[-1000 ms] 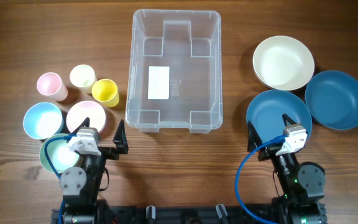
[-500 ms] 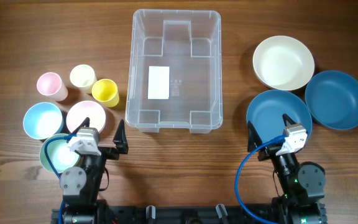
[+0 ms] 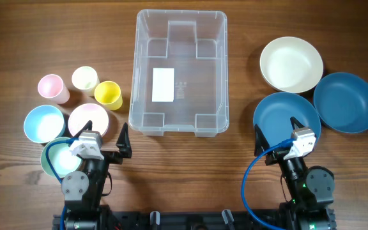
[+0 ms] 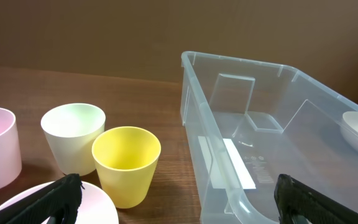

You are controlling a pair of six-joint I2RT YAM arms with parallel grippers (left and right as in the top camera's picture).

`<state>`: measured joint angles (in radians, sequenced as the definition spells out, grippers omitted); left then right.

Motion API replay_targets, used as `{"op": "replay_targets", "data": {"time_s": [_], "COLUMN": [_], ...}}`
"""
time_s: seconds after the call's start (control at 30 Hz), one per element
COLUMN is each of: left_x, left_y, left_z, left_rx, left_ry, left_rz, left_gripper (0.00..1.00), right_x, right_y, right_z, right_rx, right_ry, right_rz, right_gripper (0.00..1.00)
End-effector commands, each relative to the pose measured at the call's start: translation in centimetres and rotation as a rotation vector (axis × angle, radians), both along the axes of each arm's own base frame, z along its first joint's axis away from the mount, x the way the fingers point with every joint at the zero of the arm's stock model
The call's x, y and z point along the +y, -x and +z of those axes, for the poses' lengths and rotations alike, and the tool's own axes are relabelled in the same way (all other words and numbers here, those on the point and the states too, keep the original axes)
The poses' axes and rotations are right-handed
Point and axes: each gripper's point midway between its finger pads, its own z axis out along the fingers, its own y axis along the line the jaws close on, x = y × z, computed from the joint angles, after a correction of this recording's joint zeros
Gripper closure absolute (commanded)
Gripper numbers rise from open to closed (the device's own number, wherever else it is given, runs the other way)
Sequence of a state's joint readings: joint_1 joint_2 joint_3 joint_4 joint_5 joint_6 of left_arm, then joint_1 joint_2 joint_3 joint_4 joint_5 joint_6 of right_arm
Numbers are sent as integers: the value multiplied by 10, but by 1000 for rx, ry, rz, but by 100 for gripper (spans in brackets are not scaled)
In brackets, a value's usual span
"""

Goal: Pack container

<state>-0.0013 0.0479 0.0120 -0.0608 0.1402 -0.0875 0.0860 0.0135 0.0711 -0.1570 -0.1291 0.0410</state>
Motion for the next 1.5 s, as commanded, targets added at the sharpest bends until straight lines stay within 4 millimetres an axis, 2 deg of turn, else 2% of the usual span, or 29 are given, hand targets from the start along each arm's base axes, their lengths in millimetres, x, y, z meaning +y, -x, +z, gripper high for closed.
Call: {"op": "replay_targets", "data": {"time_s": [0.0, 0.57, 0.77, 0.9, 1.0, 1.1, 1.27, 1.47], "left_x": [0, 0, 0, -1, 0, 1, 10, 11], "left_y": [0, 0, 0, 0, 0, -5, -28, -58], "left_z": [-4, -4, -3, 19, 38, 53, 69, 86], "left_rx": [11, 11, 7, -49, -57, -23, 90, 340], "left_ry": [3, 3, 3, 55, 55, 54, 47, 39], "left_rz": [-2, -1, -2, -4, 1, 10, 66, 72], "left_gripper": [0, 0, 0, 0, 0, 0, 0, 0], "right_x": [-4, -4, -4, -4, -4, -4, -3, -4], "right_y": [-1, -1, -1, 0, 0, -3, -15, -20], "right_z": [0, 0, 0, 12, 28, 38, 48, 58], "right_rx": [1, 1, 16, 17, 42, 151, 383, 751], "right_ry": [-9, -9, -74, -93, -92, -100, -84, -58], "right_rz": [-24, -24, -30, -32, -34, -42, -57, -93], "right_gripper": [0, 0, 0, 0, 0, 0, 0, 0]}}
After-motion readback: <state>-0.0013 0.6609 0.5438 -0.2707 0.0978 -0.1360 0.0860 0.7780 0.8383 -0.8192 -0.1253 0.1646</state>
